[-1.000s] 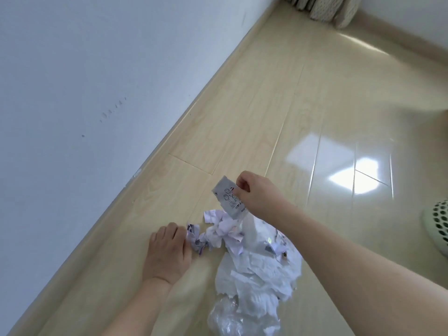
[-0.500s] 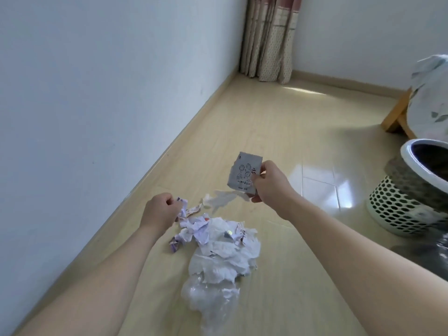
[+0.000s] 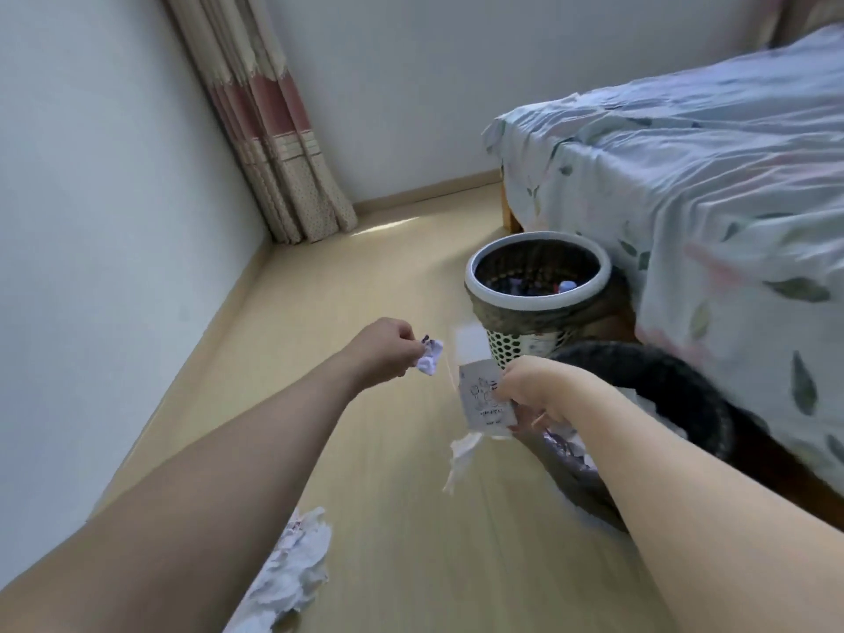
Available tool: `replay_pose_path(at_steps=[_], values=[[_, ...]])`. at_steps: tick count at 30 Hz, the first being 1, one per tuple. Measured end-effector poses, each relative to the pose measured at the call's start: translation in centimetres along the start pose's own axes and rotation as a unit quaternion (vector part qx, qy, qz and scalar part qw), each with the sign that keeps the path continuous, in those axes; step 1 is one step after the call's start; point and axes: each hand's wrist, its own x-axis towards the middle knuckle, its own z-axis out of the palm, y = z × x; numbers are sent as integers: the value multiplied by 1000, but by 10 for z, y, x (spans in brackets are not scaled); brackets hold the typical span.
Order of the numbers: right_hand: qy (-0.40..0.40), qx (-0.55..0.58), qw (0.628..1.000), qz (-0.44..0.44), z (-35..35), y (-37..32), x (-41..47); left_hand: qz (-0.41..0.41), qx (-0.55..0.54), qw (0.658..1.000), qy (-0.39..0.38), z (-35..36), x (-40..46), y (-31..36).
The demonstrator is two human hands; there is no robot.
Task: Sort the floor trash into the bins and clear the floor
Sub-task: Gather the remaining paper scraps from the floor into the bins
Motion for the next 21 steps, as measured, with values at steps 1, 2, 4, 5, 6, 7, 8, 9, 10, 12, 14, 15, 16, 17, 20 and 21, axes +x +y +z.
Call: replay_pose_path(at_steps=[1, 2, 4, 5, 6, 7, 8, 9, 10, 12, 14, 15, 16, 17, 20, 21], values=[[19, -5, 1000, 16, -19, 10, 2, 18, -2, 1000, -6, 18, 8, 22], [39, 2, 999, 35, -39, 23, 0, 35, -4, 999, -15, 37, 18, 44], [76, 44, 994, 66, -70, 53, 2, 57, -1, 998, -36, 74, 30, 78], [94, 89, 988, 82, -84, 72, 4, 66, 9, 996, -51, 94, 36, 95], [113, 120, 981, 104, -94, 91, 6, 73, 23, 995, -61, 113, 41, 108], [119, 142, 975, 121, -100, 106, 8, 78, 41, 994, -70, 129, 43, 119], [120, 149, 972, 136, -104, 118, 9, 84, 58, 991, -82, 144, 46, 128], [124, 150, 970, 143, -108, 129, 9, 87, 72, 988, -103, 159, 48, 137], [123, 147, 970, 149, -110, 136, 9, 86, 84, 985, -124, 170, 49, 143], [110, 144, 971, 155, -115, 141, 6, 85, 102, 982, -134, 187, 53, 145], [104, 137, 972, 158, -118, 144, 6, 82, 120, 981, -124, 197, 54, 138], [109, 134, 972, 159, -119, 146, 8, 83, 139, 978, -132, 200, 51, 132], [115, 130, 972, 156, -119, 147, 9, 86, 168, 971, -147, 202, 48, 125], [118, 127, 973, 153, -119, 148, 11, 92, 203, 962, -160, 203, 43, 116], [137, 105, 974, 146, -117, 143, 12, 115, 272, 946, -133, 197, 36, 89], [142, 74, 977, 139, -116, 142, 12, 116, 273, 948, -113, 192, 36, 81]])
